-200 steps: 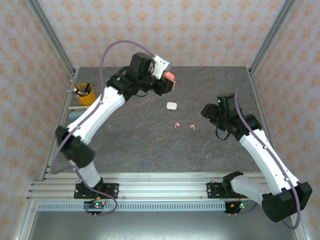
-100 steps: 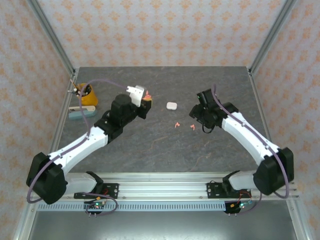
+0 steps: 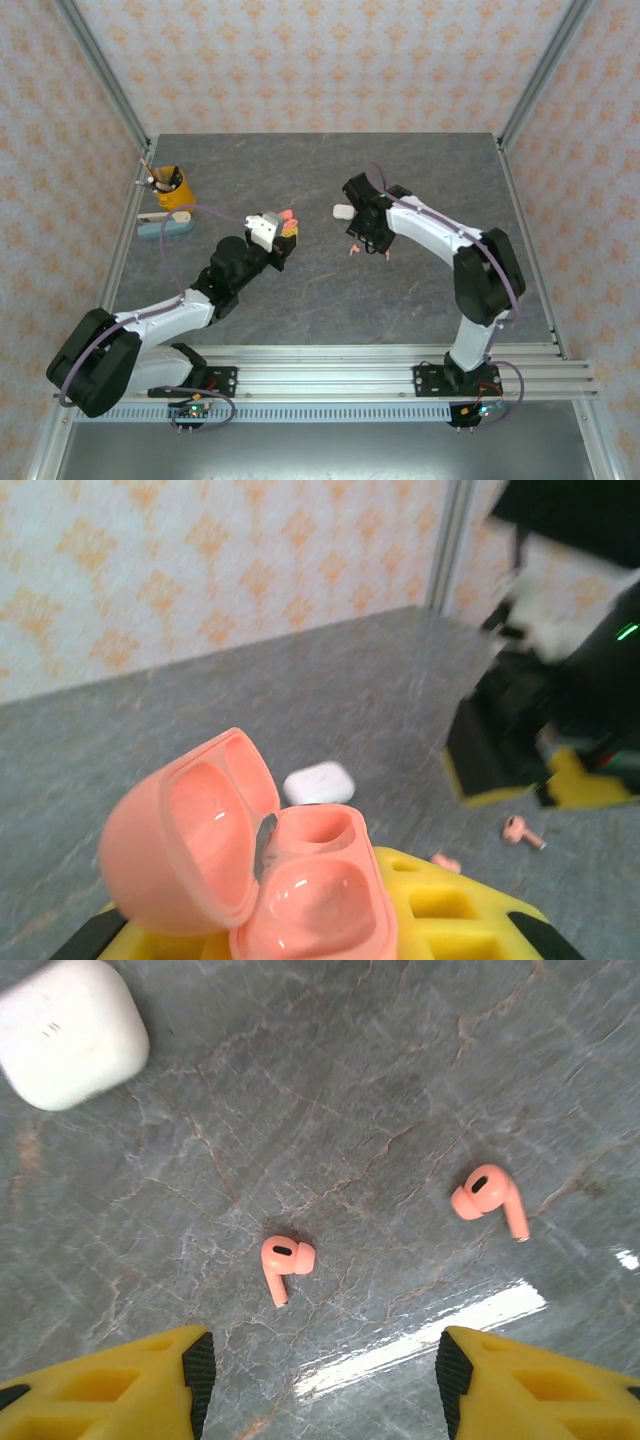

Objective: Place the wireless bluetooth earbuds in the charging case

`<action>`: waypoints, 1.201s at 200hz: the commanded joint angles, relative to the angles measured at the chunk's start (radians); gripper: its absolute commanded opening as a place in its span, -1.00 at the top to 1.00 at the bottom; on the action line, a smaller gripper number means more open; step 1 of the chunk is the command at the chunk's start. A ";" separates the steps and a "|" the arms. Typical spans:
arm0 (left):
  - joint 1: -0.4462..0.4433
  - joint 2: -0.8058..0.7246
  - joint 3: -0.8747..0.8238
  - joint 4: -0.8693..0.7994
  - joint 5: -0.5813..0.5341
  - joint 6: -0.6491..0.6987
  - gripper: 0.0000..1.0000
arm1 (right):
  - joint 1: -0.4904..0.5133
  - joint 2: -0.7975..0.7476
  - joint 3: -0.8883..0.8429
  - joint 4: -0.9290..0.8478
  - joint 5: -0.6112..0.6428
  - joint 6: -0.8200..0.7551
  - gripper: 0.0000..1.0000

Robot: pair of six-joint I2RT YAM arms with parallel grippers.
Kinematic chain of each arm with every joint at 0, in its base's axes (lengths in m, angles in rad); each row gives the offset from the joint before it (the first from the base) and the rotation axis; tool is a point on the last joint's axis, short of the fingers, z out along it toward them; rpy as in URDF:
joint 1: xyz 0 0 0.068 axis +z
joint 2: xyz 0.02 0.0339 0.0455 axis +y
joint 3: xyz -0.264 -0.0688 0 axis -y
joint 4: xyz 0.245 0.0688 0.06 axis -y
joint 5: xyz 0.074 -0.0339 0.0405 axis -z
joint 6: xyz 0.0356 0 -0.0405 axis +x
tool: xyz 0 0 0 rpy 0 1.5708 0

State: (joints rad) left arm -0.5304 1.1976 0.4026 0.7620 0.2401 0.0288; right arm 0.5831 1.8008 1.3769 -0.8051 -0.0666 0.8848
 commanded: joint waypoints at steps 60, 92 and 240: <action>-0.010 0.079 -0.036 0.289 0.161 0.022 1.00 | 0.026 0.124 0.066 -0.038 0.001 0.093 -0.24; -0.011 0.096 -0.033 0.307 0.152 0.017 1.00 | 0.027 0.147 0.066 -0.007 -0.026 0.111 -0.24; -0.011 0.057 -0.024 0.291 0.136 -0.001 1.00 | 0.027 0.251 0.141 0.014 -0.038 0.102 -0.12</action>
State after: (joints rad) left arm -0.5304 1.2877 0.3759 1.0145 0.3790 0.0307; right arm 0.6064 2.0430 1.4925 -0.7799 -0.1200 0.9802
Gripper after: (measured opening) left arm 0.232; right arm 0.564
